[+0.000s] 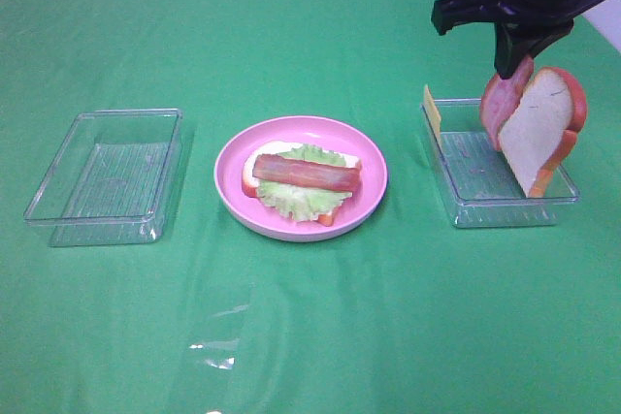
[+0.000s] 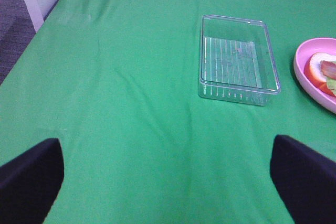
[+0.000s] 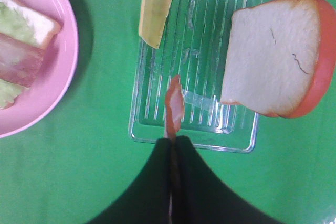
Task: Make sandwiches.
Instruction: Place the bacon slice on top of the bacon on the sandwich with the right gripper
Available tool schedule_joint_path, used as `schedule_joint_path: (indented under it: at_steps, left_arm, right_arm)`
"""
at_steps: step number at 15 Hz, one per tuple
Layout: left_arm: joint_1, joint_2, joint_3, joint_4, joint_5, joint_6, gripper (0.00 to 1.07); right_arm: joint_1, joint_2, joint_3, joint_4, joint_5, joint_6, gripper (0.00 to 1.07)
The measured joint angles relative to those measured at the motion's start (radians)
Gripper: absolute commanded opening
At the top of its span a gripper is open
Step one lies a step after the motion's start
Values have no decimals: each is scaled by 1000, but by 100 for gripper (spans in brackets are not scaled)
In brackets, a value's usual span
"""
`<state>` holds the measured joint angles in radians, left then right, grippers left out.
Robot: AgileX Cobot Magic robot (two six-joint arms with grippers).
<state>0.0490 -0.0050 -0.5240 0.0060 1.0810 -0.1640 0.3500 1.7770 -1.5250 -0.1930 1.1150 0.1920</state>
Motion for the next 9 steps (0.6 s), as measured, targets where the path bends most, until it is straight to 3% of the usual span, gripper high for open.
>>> schedule_joint_path:
  at_steps: [2,9]
  left_arm:
    - [0,0,0,0,0,0,100]
    - [0,0,0,0,0,0,100]
  right_arm:
    - [0,-24,0,6,8,0,0]
    - [12,-14,0,263,-75,-43,0]
